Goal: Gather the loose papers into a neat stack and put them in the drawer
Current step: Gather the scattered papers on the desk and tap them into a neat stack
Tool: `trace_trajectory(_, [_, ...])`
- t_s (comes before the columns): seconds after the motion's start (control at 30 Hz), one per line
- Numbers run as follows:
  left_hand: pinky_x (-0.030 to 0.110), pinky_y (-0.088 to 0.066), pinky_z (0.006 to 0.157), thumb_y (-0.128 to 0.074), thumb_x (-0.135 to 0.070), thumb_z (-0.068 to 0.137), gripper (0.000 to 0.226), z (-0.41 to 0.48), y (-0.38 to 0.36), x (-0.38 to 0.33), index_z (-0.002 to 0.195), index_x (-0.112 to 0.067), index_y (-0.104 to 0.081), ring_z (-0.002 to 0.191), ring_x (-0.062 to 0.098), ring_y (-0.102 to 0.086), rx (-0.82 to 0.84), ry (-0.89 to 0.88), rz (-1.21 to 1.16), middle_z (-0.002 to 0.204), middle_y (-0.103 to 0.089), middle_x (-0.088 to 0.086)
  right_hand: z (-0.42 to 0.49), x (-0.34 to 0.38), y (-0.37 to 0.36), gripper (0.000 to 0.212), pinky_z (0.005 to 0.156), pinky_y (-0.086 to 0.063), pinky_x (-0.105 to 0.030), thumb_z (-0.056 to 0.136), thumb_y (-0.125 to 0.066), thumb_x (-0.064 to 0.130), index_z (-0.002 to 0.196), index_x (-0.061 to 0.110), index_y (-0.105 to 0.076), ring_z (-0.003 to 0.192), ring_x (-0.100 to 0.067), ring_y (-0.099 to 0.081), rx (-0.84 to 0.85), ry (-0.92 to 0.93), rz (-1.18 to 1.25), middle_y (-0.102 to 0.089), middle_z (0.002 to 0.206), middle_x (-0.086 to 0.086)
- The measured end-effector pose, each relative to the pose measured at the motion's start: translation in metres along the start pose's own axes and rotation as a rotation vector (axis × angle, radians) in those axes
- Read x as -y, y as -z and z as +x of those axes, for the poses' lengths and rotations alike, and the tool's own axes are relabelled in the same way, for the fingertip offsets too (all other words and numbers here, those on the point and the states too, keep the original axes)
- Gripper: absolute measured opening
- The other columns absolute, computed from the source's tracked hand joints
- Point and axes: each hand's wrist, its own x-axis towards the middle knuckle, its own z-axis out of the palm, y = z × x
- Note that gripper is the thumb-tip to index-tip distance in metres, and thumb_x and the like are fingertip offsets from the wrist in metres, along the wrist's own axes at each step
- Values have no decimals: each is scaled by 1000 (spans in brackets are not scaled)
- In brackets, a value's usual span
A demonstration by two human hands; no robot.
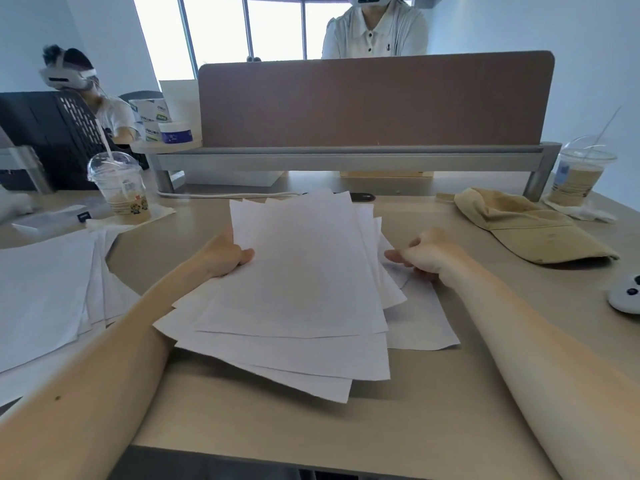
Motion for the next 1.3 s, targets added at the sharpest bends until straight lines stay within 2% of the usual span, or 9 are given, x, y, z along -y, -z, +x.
trace_trajectory(0.1, [26, -39, 53, -57, -16, 97, 20, 1, 2, 3, 114, -11, -47, 60, 15, -49, -20, 34, -1, 77, -56, 4, -1, 1, 3, 42, 50, -38, -26, 77, -77, 46, 76, 7, -62, 53, -19, -49, 29, -10, 12, -62, 68, -7])
trace_trajectory(0.27, [26, -36, 46, -54, -8, 93, 5, -1, 0, 0, 91, -8, -50, 52, 19, -47, -63, 96, 3, 71, -53, 9, -2, 7, -8, 46, 56, -43, -28, 69, -79, 50, 68, 9, -58, 63, -19, -56, -89, 124, -282, -62, 70, -6])
trace_trajectory(0.37, [26, -39, 49, -54, -6, 91, 9, -1, -2, 1, 100, -6, -54, 58, 21, -52, -82, 108, -43, 75, -55, 9, -4, 16, -14, 36, 64, -52, -28, 71, -80, 44, 64, 11, -68, 63, -18, -63, -42, 111, -366, -68, 58, 0])
trace_trajectory(0.47, [27, -42, 52, -54, -5, 91, 14, 0, -3, 3, 105, -8, -55, 63, 21, -55, -87, 92, -93, 80, -57, 8, 0, 18, -14, 37, 69, -54, -29, 69, -82, 45, 68, 9, -75, 74, -21, -69, -3, 69, -364, -73, 67, -3])
trace_trajectory(0.67, [28, -48, 56, -56, -1, 89, 25, -1, -3, 8, 113, -7, -56, 74, 24, -62, -76, 94, -232, 94, -64, 13, -3, 22, -15, 35, 51, -43, -26, 70, -82, 39, 66, 8, -66, 60, -22, -62, -12, 86, -394, -65, 66, -6])
trace_trajectory(0.8, [26, -40, 49, -56, -2, 91, 18, 1, -3, 7, 107, -9, -52, 65, 18, -55, -119, 92, -178, 80, -57, 5, -8, 29, -12, 40, 54, -44, -27, 72, -83, 38, 72, 7, -58, 56, -21, -58, 0, 78, -447, -61, 65, -6])
trace_trajectory(0.97, [25, -41, 47, -56, -5, 88, 26, 6, -2, 12, 111, -14, -48, 67, 17, -54, -175, 73, -91, 82, -52, -1, -9, 37, -16, 34, 53, -45, -24, 70, -86, 28, 76, 5, -60, 51, -23, -56, 50, 10, -432, -63, 62, -8])
trace_trajectory(1.17, [26, -39, 49, -55, -2, 86, 27, 8, -3, 16, 111, -12, -50, 68, 15, -54, -179, 70, -116, 82, -54, 0, -13, 37, -15, 27, 60, -52, -30, 74, -79, 24, 75, 6, -59, 66, -27, -62, 67, -19, -413, -63, 76, -12])
trace_trajectory(1.3, [27, -44, 52, -56, 0, 83, 28, 6, 0, 19, 109, -9, -53, 71, 17, -57, -171, 66, -181, 83, -58, 2, -12, 40, -17, 20, 73, -60, -40, 79, -73, 12, 87, -1, -62, 76, -33, -70, 55, -6, -36, -66, 83, -17])
